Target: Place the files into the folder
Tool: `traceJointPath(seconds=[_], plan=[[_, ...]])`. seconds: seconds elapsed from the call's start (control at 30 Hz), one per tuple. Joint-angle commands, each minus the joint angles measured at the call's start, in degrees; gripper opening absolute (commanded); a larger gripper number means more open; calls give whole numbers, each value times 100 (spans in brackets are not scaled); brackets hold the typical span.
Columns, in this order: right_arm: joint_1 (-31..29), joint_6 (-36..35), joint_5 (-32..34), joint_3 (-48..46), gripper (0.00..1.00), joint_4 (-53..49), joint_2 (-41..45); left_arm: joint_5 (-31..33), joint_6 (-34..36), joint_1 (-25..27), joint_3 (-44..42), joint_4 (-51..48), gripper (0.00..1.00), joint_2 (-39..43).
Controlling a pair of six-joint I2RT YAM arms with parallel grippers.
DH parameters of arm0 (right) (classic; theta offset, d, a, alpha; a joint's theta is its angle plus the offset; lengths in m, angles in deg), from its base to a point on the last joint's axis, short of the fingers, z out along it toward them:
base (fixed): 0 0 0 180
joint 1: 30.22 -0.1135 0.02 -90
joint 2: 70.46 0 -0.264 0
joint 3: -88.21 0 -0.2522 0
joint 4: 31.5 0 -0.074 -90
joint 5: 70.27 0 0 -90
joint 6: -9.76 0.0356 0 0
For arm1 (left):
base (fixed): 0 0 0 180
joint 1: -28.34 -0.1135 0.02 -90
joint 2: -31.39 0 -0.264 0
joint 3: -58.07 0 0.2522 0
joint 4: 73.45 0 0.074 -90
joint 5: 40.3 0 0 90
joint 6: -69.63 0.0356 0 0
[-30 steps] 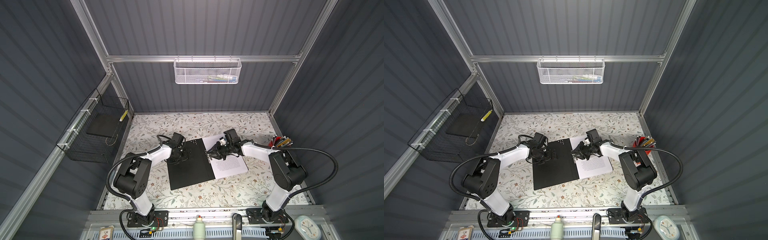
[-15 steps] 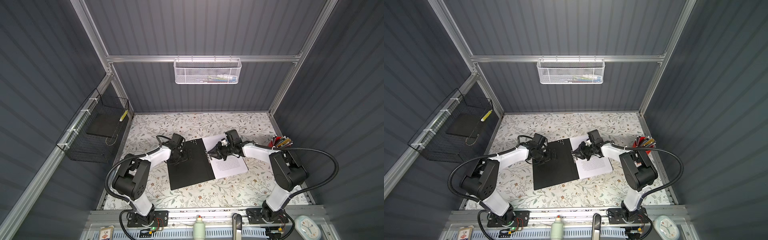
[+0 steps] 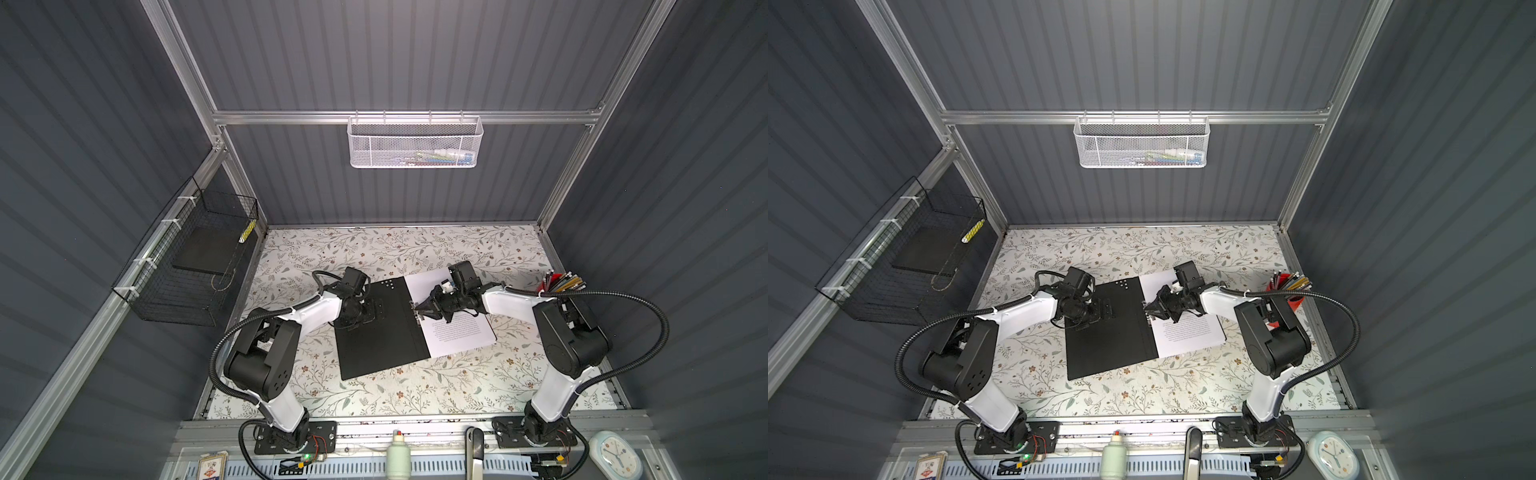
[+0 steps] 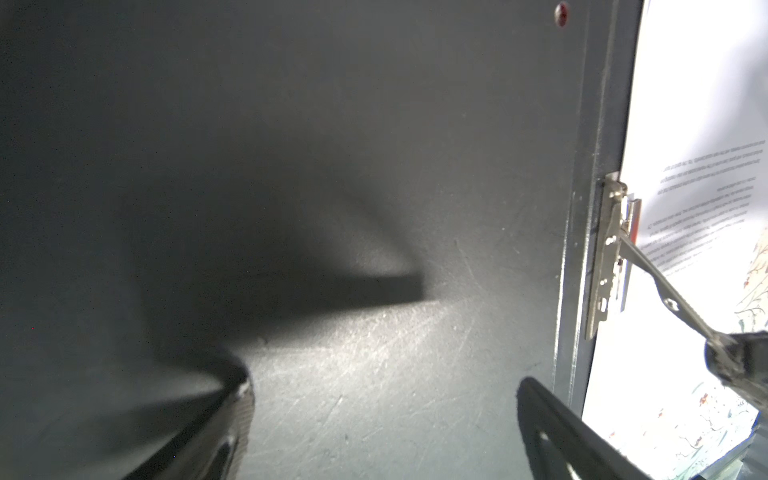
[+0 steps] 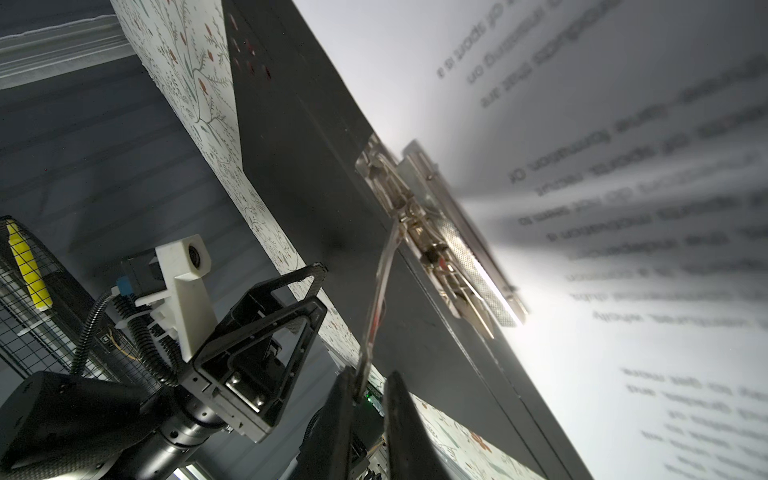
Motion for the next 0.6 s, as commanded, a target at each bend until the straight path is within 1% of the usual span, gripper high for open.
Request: traceJointPath(seconds=[0.0, 0.23, 0.57], plan=[[6, 12, -39, 54, 15, 24, -124, 250, -37, -20, -341, -524, 100, -297], [-5, 42, -43, 4, 12, 66, -124, 261, -49, -18, -352, -505, 100, -313], [-32, 116, -51, -33, 12, 157, -157, 265, -50, -18, -382, -475, 100, -331]])
